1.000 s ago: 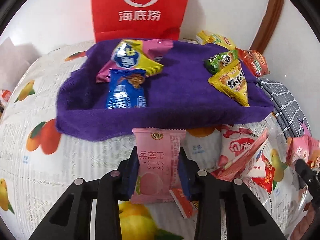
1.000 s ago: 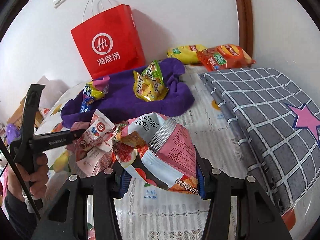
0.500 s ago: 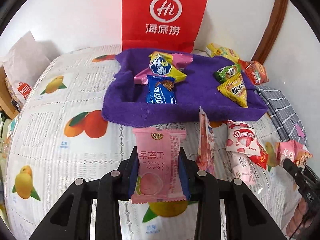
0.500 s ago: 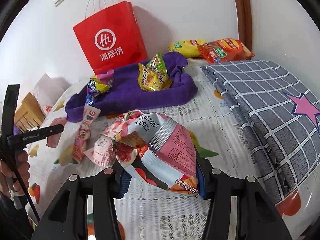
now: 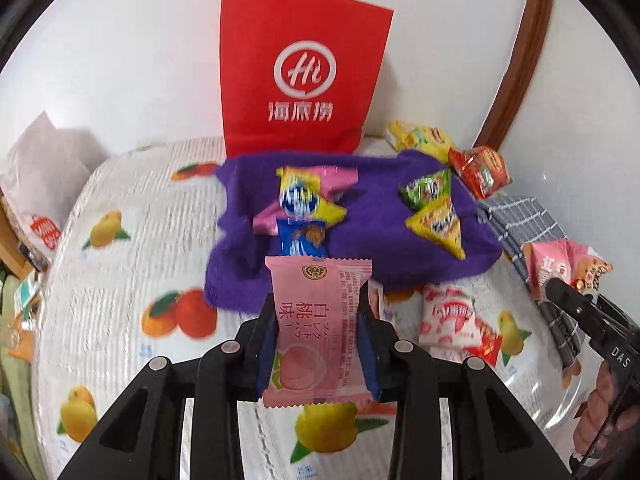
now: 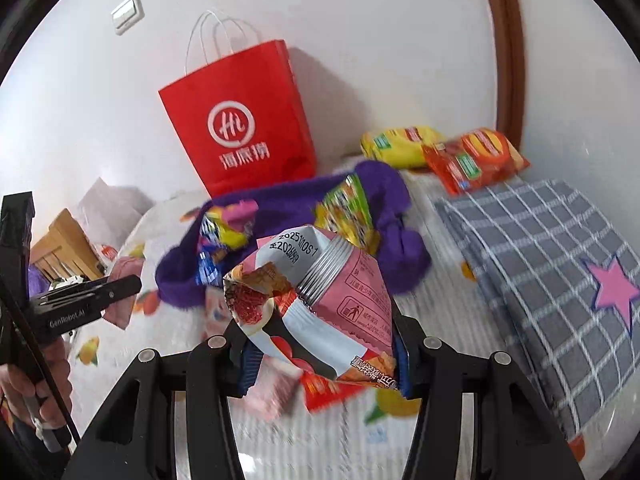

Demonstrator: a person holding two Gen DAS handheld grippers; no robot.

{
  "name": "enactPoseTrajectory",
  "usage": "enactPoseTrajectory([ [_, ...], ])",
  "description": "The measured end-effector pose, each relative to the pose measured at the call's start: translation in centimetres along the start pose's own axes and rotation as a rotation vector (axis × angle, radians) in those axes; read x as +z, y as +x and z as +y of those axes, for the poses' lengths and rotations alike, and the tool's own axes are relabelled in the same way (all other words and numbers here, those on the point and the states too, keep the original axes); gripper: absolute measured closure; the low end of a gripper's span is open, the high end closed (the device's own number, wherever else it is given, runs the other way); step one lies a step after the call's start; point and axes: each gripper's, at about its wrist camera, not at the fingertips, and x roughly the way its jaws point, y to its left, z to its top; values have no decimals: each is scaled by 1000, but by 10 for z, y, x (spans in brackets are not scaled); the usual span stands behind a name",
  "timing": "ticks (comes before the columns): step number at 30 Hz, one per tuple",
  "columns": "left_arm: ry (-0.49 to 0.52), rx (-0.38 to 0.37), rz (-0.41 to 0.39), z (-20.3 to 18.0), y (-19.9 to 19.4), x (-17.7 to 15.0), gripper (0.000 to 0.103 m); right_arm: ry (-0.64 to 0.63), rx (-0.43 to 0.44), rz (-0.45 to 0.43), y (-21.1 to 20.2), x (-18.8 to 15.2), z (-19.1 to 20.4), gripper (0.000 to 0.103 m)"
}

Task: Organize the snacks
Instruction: 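Carry the peach packet and the pink-white chip bag over the purple towel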

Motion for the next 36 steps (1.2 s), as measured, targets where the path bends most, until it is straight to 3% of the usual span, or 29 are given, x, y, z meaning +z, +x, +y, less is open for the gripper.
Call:
enactPoseTrajectory([
  [9, 21, -32, -52, -5, 4, 61, 69, -47, 29, -42, 27, 68, 34, 52],
  [16, 14, -14, -85, -9, 23, 102, 69, -42, 34, -33, 64, 93, 34, 52],
  [26, -21, 9, -16, 8, 73, 111, 69, -27, 56, 14, 121, 92, 30, 52],
  [36, -31, 11, 43, 15, 98, 105, 69, -29, 92, 43, 155, 77, 29, 51],
])
